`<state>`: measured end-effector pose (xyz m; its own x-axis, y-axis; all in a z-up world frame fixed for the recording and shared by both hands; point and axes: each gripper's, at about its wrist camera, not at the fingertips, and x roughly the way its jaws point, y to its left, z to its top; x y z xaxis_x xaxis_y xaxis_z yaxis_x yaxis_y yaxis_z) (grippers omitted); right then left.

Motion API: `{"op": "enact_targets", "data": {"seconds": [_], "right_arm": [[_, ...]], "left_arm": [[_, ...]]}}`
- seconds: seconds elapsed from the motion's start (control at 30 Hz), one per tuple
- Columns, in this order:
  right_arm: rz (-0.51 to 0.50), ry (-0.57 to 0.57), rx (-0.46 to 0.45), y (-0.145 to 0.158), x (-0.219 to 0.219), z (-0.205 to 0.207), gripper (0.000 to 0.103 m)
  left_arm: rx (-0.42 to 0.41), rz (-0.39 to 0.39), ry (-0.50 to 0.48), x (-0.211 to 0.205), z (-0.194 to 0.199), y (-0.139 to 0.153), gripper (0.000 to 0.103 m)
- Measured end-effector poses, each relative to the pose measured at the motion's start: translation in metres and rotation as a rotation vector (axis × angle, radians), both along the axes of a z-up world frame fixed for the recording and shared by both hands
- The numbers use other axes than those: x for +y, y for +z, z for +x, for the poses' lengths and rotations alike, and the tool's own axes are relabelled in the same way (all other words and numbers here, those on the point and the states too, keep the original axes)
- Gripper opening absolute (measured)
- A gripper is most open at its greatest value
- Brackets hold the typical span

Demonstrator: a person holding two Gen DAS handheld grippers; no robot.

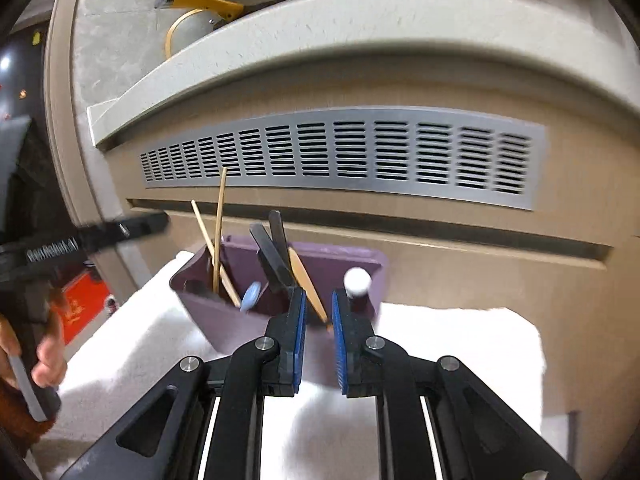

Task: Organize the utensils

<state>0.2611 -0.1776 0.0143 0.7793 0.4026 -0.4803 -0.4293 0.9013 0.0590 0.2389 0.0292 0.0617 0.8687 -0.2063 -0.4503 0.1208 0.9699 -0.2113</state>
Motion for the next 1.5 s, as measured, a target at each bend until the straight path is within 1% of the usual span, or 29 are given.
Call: {"op": "enact_targets", "data": {"seconds": [0.1,0.17,0.23,0.3,0.4,0.47,0.57,0.63,0.73,0.83,0.93,1.5], "right_arm": [[-0.079,-0.066,-0.018,0.0,0.005,-0.04,0.013],[-0.084,-0.07,-0.017,-0.003,0.006,-0.067,0.014],[-0.061,-0.056,0.007,-0.008,0.006,-0.094,0.015],[-0.04,-0.04,0.052,-0.012,0.005,-0.114,0.016],[-0.022,-0.038,0.1,-0.013,0.01,-0.136,0.016],[-0.04,-0.04,0.107,-0.015,0.014,-0.15,0.016],[-0.116,-0.05,0.065,-0.017,0.024,-0.172,0.016],[-0.14,-0.069,0.034,-0.015,0.026,-0.183,0.016],[-0.113,-0.088,0.016,-0.011,0.02,-0.193,0.016],[-0.106,-0.094,0.008,-0.008,0.02,-0.194,0.016],[-0.121,-0.102,-0.005,-0.008,0.02,-0.194,0.016],[-0.088,-0.095,0.047,-0.015,0.015,-0.187,0.016]], "left_arm": [[-0.012,0.062,0.065,0.001,-0.044,-0.01,0.029],[-0.005,0.093,0.096,0.001,-0.073,-0.021,0.029],[0.025,0.095,0.096,0.0,-0.095,-0.032,0.029],[0.065,0.094,0.096,0.001,-0.117,-0.039,0.029],[0.083,0.132,0.093,-0.004,-0.145,-0.043,0.029],[0.096,0.148,0.075,-0.011,-0.16,-0.044,0.029],[0.106,0.159,0.047,-0.02,-0.174,-0.046,0.029],[0.105,0.158,0.037,-0.025,-0.179,-0.045,0.029],[0.101,0.145,0.027,-0.025,-0.184,-0.042,0.029],[0.084,0.14,0.038,-0.024,-0.187,-0.037,0.029],[0.082,0.135,0.039,-0.023,-0.185,-0.036,0.029],[0.112,0.129,0.019,-0.023,-0.179,-0.04,0.029]]}}
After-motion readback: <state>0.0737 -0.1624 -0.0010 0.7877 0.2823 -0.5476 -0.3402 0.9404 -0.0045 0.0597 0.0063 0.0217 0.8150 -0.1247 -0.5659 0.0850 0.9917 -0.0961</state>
